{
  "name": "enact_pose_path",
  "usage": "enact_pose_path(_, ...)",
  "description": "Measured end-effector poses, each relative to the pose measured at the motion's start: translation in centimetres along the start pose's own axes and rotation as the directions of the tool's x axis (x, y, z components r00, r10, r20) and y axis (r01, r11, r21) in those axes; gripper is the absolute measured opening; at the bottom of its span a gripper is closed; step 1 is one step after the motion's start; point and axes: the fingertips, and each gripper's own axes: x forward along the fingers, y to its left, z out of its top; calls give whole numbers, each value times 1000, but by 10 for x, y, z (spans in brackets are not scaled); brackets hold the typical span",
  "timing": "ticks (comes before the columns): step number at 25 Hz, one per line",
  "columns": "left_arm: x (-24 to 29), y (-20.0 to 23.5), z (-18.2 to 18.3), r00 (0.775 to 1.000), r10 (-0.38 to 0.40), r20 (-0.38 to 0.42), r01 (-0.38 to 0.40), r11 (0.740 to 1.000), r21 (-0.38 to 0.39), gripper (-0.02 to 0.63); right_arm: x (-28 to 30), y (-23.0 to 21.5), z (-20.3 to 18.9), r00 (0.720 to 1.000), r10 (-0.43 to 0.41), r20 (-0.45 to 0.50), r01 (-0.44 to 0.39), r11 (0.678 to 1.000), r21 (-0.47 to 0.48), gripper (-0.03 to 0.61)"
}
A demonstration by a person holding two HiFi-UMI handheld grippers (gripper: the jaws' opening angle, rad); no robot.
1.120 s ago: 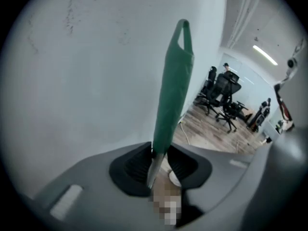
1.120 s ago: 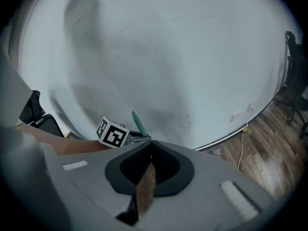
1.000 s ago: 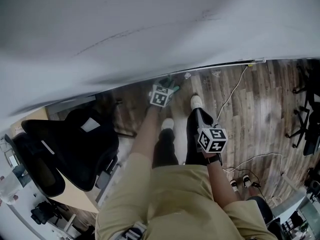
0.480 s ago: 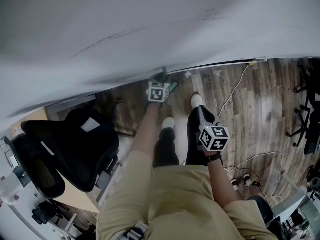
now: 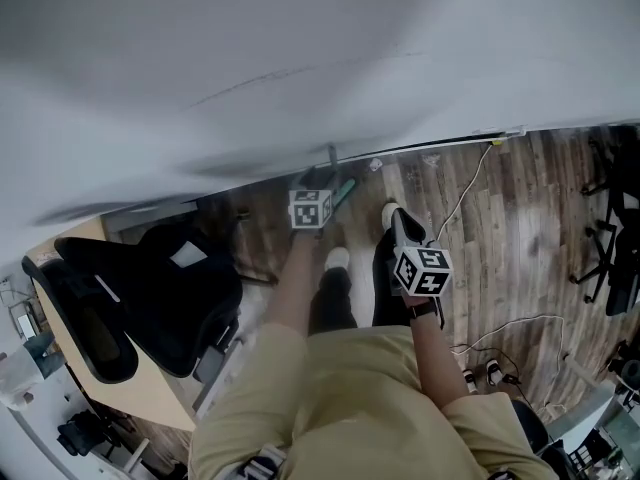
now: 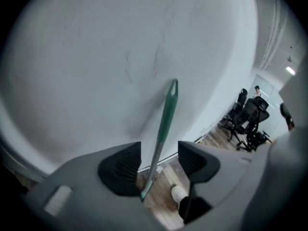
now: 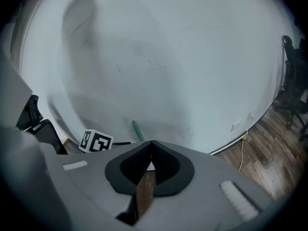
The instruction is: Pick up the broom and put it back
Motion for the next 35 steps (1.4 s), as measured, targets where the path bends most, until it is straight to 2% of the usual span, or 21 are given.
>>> enact_pose_path(3,-44,-8,28,996,13,86,-14,1000,15,202,-8,18,27,999,2,51,2,997,-71,5)
enact_pose_path(6,-85,-27,54,988,1,154,-16,995,101,167,-20,44,58,994,33,106,-18,989,-147,5)
enact_pose_path(9,-131,-52,88,973,-16,228,-26,983,179,82,-32,75,85,985,75,158,-41,977,-210,5)
enact_pose_path(12,-179,-73,127,943,-27,332,-45,977,207,43,-51,102,111,968,117,223,-53,960,-275,5)
enact_pose_path(15,-232,-90,159,902,-34,430,-66,974,216,6,-80,131,132,943,157,293,-55,943,-328,5)
enact_pose_path(20,-315,-111,193,834,-61,549,-89,966,241,2,-125,175,156,899,214,383,-31,902,-431,5)
enact_pose_path(24,-362,-128,206,788,-72,612,-103,964,245,2,-153,193,172,869,226,441,-4,893,-450,5)
enact_pose_path(29,-393,-136,215,756,-85,649,-114,959,259,2,-179,207,188,833,243,496,17,886,-463,5)
enact_pose_path(35,-410,-136,220,733,-91,674,-113,961,252,2,-191,213,190,818,244,521,31,885,-464,5)
